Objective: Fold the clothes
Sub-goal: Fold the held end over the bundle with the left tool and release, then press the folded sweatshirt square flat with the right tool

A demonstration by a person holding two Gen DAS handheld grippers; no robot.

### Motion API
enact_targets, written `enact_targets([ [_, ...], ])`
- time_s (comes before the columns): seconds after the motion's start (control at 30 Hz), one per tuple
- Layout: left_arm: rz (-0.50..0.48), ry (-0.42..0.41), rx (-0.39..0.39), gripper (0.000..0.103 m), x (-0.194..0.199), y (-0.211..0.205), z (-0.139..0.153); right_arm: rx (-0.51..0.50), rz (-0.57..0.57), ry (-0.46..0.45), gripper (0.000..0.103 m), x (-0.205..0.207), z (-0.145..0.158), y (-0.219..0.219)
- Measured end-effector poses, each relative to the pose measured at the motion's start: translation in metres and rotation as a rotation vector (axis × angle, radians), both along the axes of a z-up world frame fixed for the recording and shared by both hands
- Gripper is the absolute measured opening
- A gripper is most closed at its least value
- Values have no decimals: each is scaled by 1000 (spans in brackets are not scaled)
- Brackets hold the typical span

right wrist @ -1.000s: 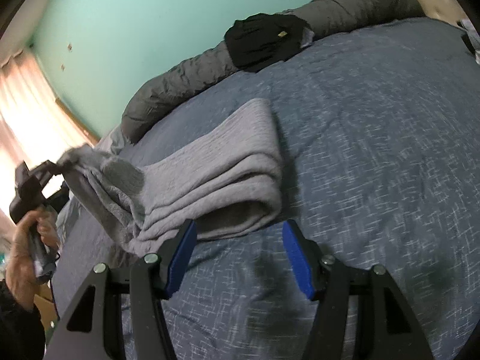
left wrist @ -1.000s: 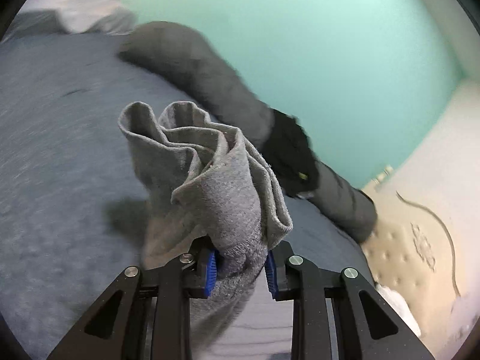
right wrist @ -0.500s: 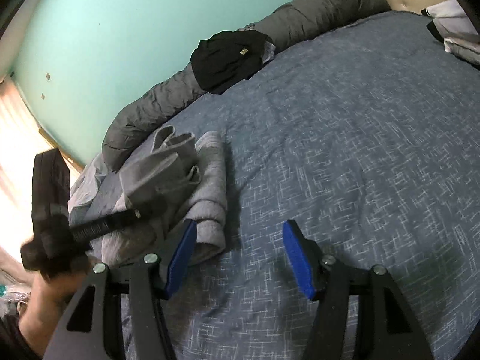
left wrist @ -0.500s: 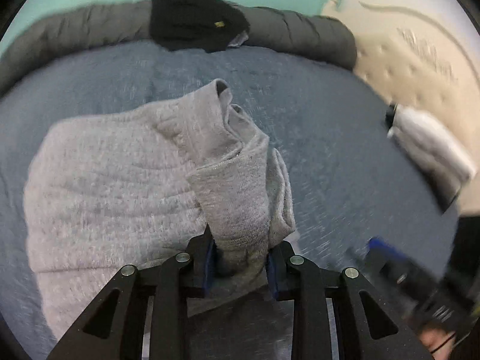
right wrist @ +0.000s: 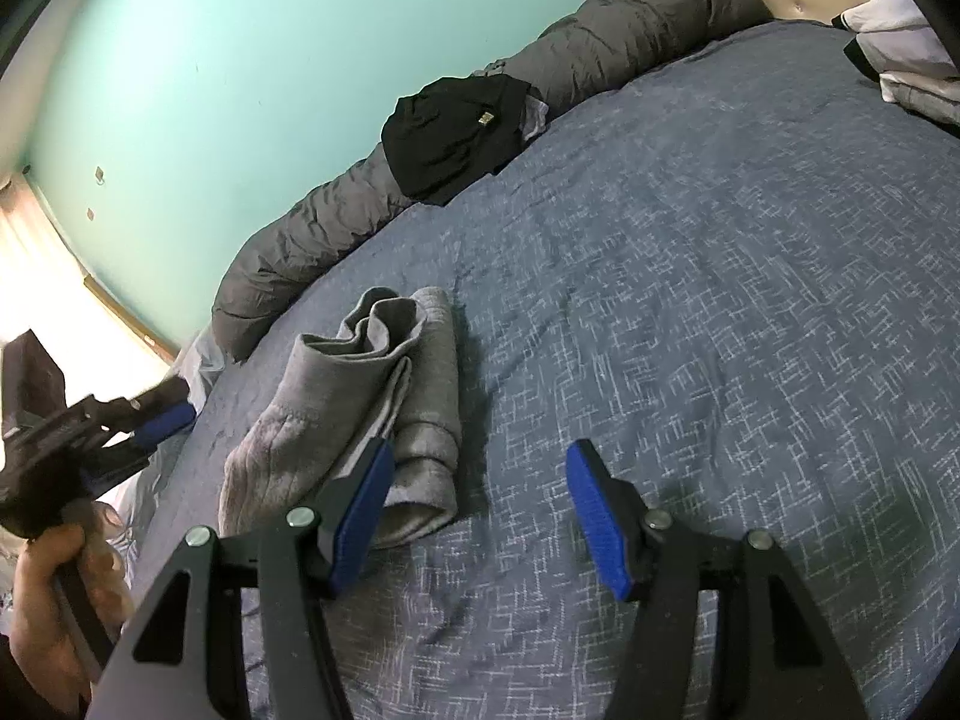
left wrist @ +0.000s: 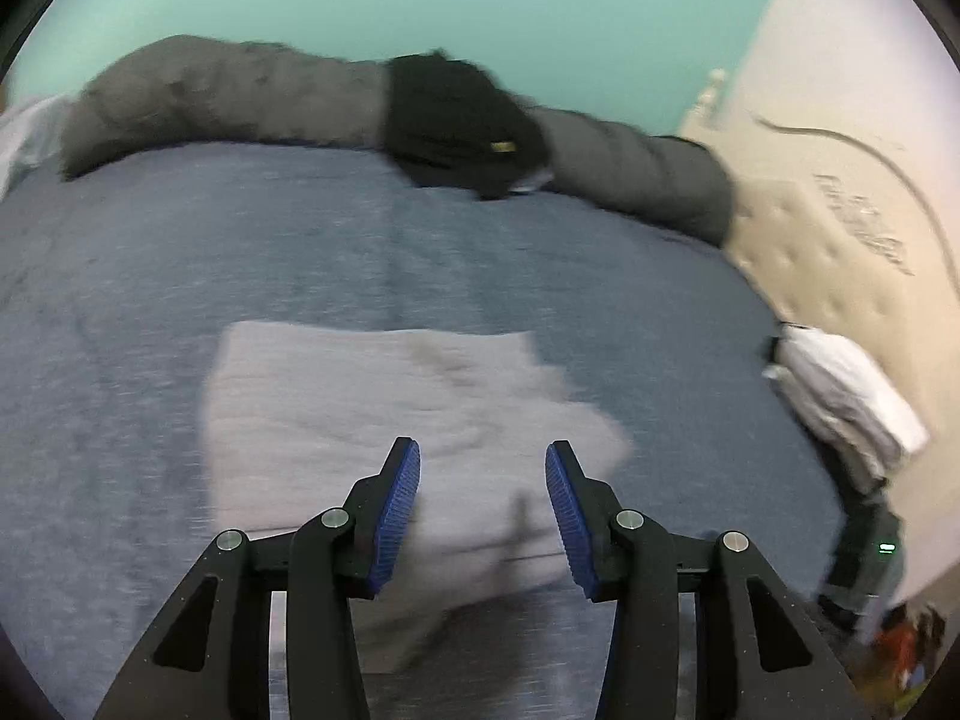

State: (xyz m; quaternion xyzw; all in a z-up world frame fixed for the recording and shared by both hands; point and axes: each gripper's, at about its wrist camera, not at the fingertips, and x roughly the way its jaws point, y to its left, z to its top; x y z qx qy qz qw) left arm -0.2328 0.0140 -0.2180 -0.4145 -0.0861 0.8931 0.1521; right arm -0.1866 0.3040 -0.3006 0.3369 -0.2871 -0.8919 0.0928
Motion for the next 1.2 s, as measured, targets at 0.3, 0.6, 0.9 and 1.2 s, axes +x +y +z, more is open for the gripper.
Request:
enact_targets([
  [0.3,74,-75,-41,48,-1,-38,-37,3,17,-9,61,-3,-3,-2],
  [0.6,143,-36,18,48,14,-79,-47,38,48,-8,62,-6,-4,-13],
  [0.9,199,12,86,48,30,-114,-54,78,123,42,62,-2,7,-45],
  [1.2,152,-62,117,48,25,-109,-70,148,222,100,58,-13,40,-98],
])
